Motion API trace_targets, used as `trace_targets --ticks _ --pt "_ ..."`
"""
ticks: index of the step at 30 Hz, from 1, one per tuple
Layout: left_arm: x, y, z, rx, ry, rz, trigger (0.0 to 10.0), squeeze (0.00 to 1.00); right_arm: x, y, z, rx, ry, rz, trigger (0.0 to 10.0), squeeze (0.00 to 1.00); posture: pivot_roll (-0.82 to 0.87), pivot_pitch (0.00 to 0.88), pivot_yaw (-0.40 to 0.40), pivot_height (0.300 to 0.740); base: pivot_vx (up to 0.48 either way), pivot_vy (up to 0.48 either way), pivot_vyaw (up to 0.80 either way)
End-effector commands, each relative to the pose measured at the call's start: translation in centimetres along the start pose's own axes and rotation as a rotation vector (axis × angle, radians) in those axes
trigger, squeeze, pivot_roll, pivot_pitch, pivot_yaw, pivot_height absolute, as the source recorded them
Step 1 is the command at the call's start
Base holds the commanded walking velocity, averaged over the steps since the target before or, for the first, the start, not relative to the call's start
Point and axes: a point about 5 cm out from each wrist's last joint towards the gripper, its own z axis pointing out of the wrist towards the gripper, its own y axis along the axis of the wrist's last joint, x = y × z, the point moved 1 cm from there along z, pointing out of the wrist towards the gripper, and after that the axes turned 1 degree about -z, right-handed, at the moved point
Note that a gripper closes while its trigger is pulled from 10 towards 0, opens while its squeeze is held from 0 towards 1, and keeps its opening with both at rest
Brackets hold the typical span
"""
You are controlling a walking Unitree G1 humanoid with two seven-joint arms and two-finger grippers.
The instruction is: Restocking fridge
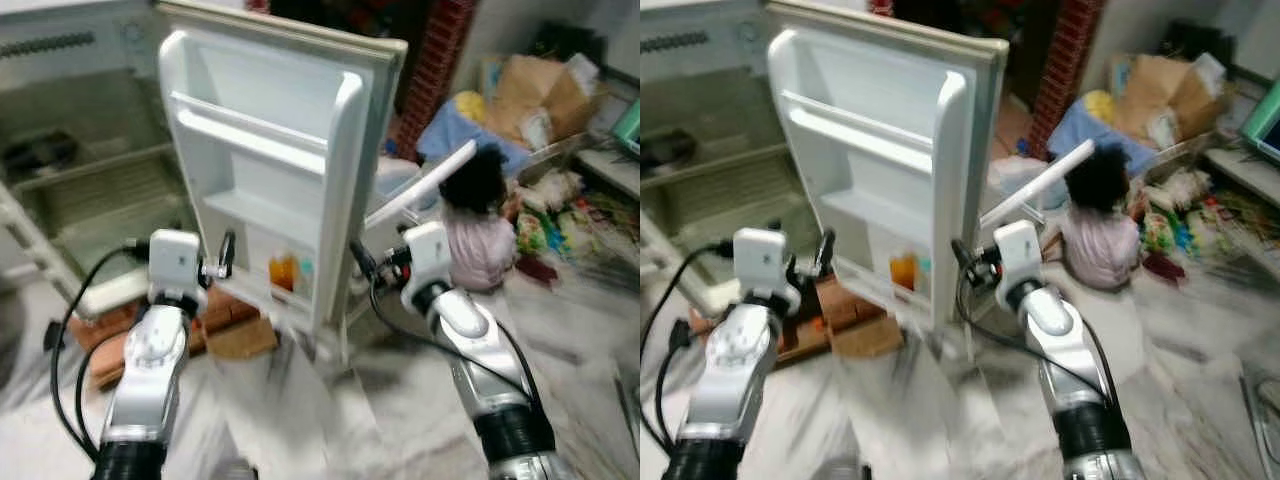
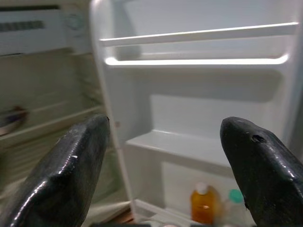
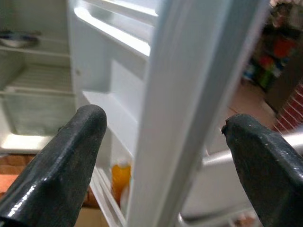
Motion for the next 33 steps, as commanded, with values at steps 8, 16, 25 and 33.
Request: trace_targets --ticks 8,16,25,33 --pt "0.6 -0.1 0.1 0.011 0.025 0.038 10.0 0.00 -0.1 1.1 1.0 -0.046 0.022 -0.030 10.0 0.00 0.09 0.000 -0.062 0.740 0.418 -0.155 0.74" --pt "0.4 -0.1 0.1 0.004 0.016 0.025 10.0 0.00 0.1 0.9 1.1 -0.049 0.010 -0.024 10.0 0.00 0.09 0.000 -0.062 0.740 0.477 0.000 0.18" --pt "-0.3 -0.2 -0.7 0.016 0.005 -0.020 10.0 0.00 0.1 0.8 1.0 -0.055 0.002 -0.027 10.0 0.00 0.09 0.000 -0.059 0.740 0.145 0.000 0.00" --pt "0.1 -0.2 -2.0 0.039 0.067 0.007 10.0 0.00 0.4 0.5 0.8 -0.067 0.068 -0.001 10.0 0.00 0.11 0.000 -0.053 0.740 0.000 0.000 0.00"
